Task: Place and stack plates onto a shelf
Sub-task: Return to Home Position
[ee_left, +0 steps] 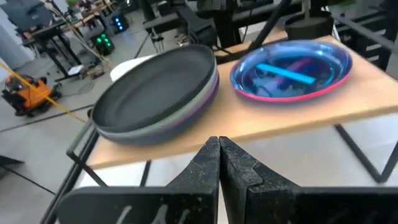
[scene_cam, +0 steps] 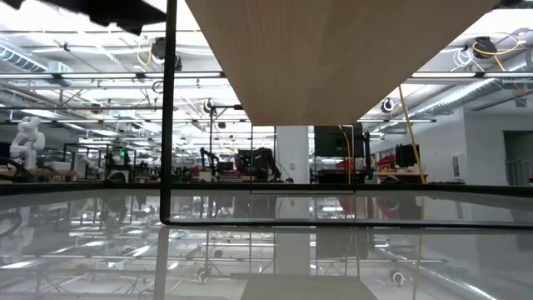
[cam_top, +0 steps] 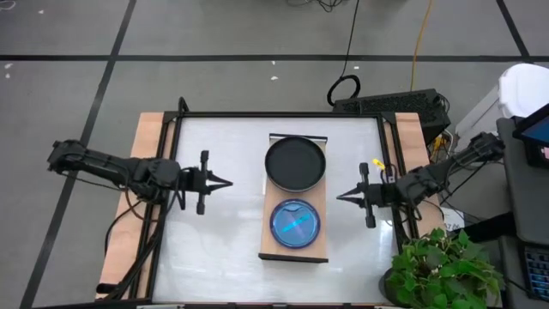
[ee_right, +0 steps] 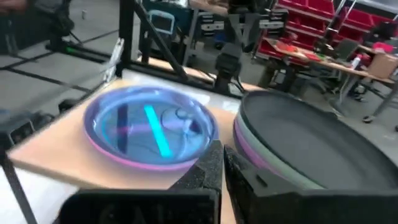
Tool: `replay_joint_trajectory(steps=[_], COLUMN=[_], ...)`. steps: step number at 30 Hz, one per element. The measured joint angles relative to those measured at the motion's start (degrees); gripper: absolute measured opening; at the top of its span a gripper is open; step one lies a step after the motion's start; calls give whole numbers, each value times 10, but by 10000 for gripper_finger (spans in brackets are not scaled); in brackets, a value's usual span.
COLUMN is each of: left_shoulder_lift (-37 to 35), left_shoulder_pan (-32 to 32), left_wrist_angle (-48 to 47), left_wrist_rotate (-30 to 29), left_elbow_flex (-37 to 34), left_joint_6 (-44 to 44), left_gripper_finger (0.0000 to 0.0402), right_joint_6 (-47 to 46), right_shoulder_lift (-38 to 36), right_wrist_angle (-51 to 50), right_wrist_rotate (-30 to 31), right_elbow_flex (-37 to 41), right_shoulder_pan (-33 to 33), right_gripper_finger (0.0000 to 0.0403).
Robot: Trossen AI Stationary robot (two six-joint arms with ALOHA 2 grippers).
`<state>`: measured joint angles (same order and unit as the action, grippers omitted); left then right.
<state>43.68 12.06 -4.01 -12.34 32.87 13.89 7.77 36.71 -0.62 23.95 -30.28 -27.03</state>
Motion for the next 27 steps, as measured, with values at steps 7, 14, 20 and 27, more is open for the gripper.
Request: replay_joint_trajectory(steps=[7,14,20,27], left_shoulder_lift=[-15,-17,-17,-17], left_shoulder_pan=[-35,-87,-116,-135], left_wrist_angle=[84,148,150,200], left_wrist_rotate=[20,92,124,155], left_elbow_flex=[-81,-133,-148,-181], left_joint_6=[11,6,-4,-3], left_gripper_finger=[4,4,3,3], right_joint_6=[0,-6,2,9], right_shoulder_lift=[-30,-70,-101,-116], right_wrist_angle=[0,44,77,126], right_wrist_rotate=[-17,-66,-89,-155], right_elbow_flex=[53,110,160,208], right_shoulder_pan=[31,65,94,132], right_gripper_finger=[0,0,0,0])
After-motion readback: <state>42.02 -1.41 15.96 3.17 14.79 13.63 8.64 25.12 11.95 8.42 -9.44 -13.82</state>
